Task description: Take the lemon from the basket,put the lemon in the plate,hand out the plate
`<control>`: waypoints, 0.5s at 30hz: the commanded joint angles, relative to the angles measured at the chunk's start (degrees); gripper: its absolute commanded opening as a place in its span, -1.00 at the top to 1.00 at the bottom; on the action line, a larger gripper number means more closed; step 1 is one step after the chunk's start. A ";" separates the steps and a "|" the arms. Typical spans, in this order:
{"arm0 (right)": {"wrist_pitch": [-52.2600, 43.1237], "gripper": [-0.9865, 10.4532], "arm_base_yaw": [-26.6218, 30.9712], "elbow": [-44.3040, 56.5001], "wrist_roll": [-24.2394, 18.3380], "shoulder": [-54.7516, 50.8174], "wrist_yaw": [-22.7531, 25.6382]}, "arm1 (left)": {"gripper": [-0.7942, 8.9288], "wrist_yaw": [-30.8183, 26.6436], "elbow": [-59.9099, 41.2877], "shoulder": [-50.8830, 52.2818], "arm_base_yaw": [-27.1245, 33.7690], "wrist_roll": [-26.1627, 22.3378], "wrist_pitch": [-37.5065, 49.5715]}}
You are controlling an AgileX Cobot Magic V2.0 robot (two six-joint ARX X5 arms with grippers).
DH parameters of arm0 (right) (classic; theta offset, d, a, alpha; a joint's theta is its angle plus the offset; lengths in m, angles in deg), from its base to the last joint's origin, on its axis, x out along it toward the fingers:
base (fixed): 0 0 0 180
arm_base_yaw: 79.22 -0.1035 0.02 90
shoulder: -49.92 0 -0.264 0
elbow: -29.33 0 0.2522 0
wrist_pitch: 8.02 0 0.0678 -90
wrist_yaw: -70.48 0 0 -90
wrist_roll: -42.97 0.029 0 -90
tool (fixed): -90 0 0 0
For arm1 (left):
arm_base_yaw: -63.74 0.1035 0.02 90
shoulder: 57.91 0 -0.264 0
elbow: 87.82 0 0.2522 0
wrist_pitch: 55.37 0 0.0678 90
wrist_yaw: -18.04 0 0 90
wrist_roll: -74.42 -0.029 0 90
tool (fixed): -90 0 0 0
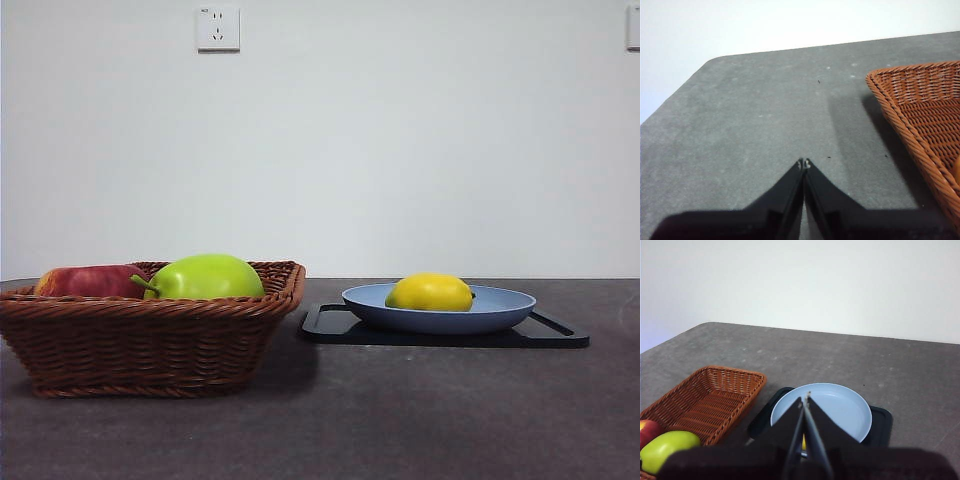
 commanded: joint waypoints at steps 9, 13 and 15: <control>0.46 0.82 0.79 0.92 -8.20 -1.01 3.30 | 0.82 0.00 -0.02 0.20 0.20 0.61 -0.63; -1.46 0.82 7.61 5.60 -8.94 -5.18 0.09 | 0.82 0.00 -0.02 0.20 0.20 0.61 -0.63; -3.39 0.82 12.04 9.14 -8.24 -7.63 -4.92 | 0.82 0.00 -0.02 0.20 0.20 0.61 -0.66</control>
